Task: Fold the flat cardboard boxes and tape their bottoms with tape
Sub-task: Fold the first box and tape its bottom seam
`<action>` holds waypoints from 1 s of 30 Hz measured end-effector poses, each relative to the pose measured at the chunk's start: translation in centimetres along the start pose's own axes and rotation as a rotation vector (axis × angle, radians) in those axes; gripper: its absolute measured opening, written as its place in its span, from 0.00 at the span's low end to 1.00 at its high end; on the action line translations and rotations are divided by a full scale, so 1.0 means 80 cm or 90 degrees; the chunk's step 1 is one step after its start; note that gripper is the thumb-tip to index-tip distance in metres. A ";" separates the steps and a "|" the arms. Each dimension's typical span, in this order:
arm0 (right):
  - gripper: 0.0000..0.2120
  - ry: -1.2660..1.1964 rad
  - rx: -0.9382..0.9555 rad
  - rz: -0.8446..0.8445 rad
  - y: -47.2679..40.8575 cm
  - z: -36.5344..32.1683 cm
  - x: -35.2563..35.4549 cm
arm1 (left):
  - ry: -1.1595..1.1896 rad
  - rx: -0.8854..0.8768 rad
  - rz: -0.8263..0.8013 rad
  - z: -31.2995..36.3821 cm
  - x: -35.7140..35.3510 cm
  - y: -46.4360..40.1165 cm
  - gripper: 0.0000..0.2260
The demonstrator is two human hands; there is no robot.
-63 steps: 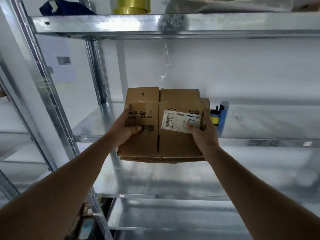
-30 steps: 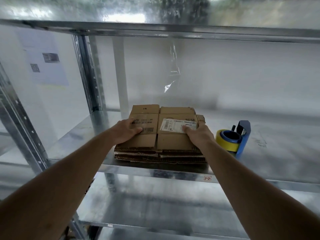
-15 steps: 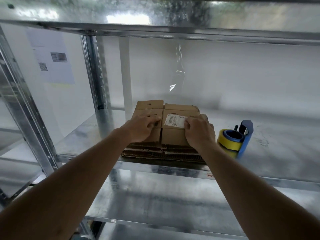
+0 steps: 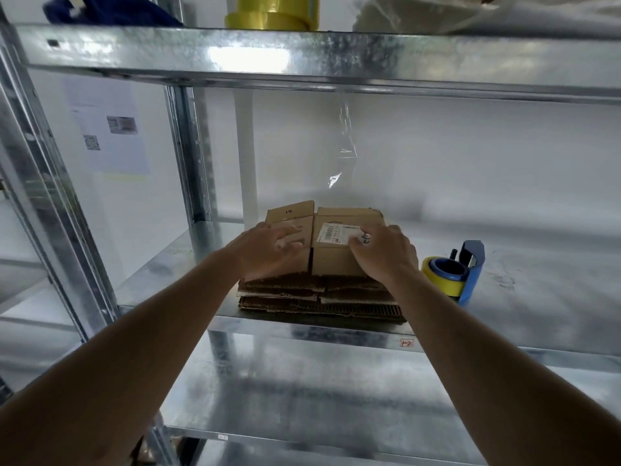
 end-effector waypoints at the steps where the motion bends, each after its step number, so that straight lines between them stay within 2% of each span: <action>1: 0.24 -0.018 -0.004 -0.008 0.000 0.001 -0.003 | 0.023 -0.004 -0.007 -0.004 -0.002 -0.002 0.23; 7: 0.24 -0.049 -0.021 0.008 0.008 0.000 -0.013 | 0.065 0.004 -0.042 -0.021 -0.019 -0.004 0.22; 12: 0.23 -0.079 -0.018 0.048 0.019 -0.007 -0.009 | 0.055 -0.008 0.004 -0.016 -0.008 0.003 0.22; 17: 0.23 -0.100 -0.020 0.090 0.038 -0.009 0.002 | 0.110 0.007 0.016 -0.028 0.000 0.025 0.27; 24: 0.24 -0.125 -0.005 0.111 0.078 -0.013 0.017 | 0.166 0.015 0.027 -0.002 0.007 0.072 0.21; 28: 0.20 -0.152 0.042 0.133 0.104 -0.016 0.026 | 0.185 0.041 0.018 0.005 0.005 0.095 0.28; 30: 0.19 -0.180 0.060 0.138 0.115 -0.013 0.030 | 0.221 0.046 0.015 0.015 0.004 0.108 0.35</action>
Point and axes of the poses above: each hand's wrist, its own y-axis away from the middle knuckle, its own x-axis out of the back of the hand, z = x × y, the point moved 6 cm from there along -y, towards the middle knuckle, and after that the axes turned 8 degrees about -z, right-handed, at the moved point
